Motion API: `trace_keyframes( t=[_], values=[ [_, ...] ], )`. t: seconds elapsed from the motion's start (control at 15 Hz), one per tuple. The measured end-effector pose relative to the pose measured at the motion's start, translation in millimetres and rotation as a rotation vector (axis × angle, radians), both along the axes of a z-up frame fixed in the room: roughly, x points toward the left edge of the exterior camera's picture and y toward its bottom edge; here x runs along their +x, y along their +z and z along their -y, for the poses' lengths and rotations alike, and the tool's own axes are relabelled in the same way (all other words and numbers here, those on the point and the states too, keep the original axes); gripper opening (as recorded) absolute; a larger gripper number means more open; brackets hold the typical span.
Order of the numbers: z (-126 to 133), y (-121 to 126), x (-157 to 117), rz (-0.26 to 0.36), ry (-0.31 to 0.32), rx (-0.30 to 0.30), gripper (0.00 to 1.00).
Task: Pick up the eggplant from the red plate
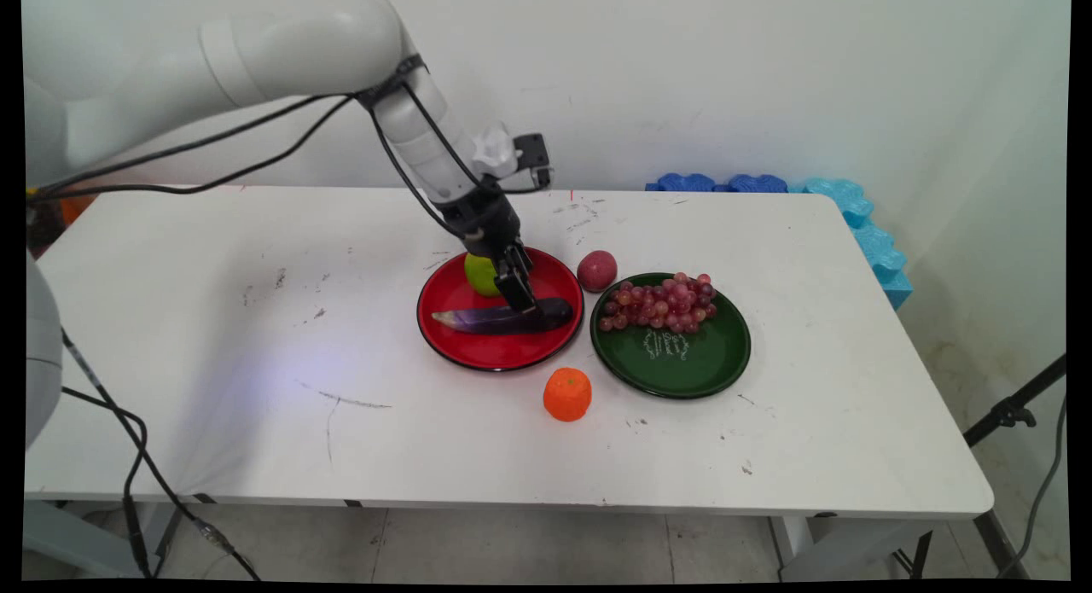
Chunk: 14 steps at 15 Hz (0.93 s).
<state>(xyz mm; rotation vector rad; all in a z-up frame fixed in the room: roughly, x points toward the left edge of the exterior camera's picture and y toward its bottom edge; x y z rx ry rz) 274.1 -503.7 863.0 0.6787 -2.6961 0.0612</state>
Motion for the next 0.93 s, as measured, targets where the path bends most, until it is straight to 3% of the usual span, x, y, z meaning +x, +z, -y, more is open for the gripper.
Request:
trace_keyframes(
  t=[0.67,0.73,0.93],
  values=[
    [10,-33,-12,0.046,-0.054,0.008,1.0],
    [9,-35,-12,0.05,-0.058,0.007,0.0],
    [6,-39,-10,0.059,-0.076,0.008,0.0]
  ],
)
